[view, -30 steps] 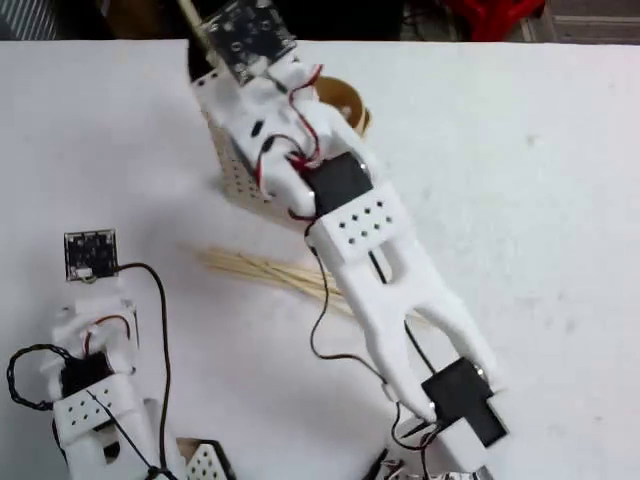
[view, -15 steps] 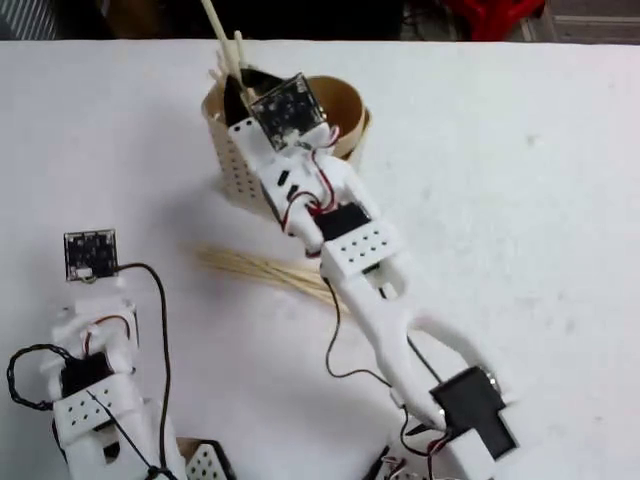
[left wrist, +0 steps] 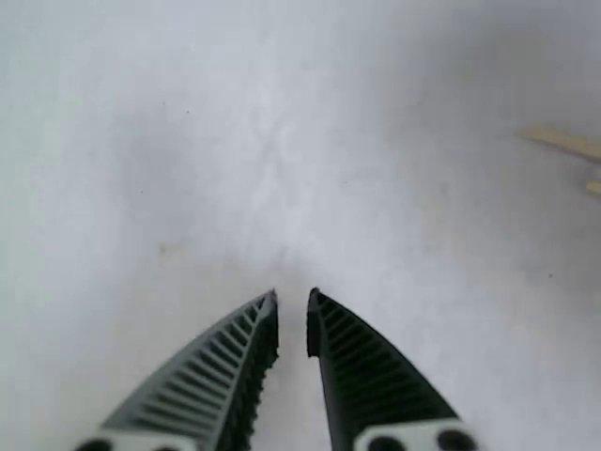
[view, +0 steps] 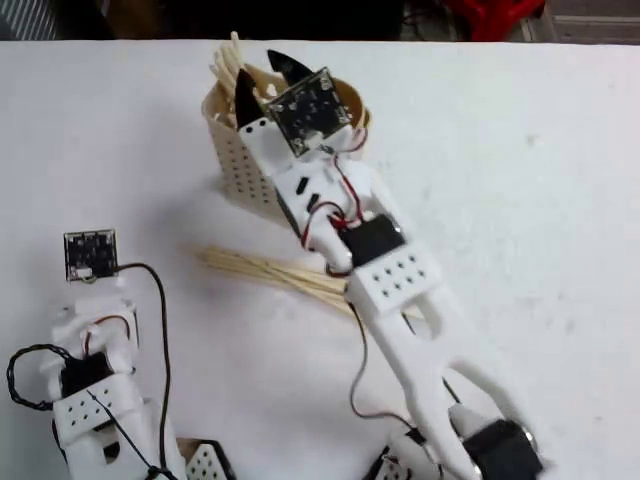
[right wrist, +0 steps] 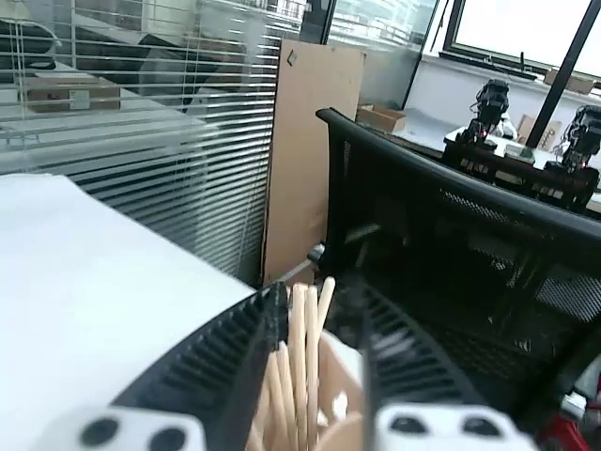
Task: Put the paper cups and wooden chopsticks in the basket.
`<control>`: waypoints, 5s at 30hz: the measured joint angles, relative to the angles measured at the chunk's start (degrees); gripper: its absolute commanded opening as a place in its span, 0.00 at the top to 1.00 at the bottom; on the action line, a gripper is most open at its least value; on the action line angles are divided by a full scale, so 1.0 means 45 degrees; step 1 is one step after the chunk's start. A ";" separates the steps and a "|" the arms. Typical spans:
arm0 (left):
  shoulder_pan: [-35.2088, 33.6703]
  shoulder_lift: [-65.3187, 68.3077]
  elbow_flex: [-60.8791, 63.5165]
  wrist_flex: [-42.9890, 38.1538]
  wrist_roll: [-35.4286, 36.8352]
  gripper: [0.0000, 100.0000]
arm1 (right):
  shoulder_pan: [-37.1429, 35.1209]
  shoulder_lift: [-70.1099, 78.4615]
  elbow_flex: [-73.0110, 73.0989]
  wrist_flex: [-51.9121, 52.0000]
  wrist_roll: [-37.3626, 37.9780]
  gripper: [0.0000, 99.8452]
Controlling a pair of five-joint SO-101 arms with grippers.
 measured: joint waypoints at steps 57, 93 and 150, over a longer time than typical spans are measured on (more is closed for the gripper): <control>0.0000 0.0000 0.0000 0.0000 0.0000 0.92 | -0.0391 0.5314 0.1114 0.9690 0.4630 0.86; 0.0000 0.0000 0.0000 0.0000 0.0000 0.92 | -0.2227 -0.2032 -0.1836 0.8869 0.0742 0.98; 0.0000 0.0000 0.0000 0.0000 0.0000 0.92 | -0.2247 0.4161 -0.3790 1.4711 0.3536 0.88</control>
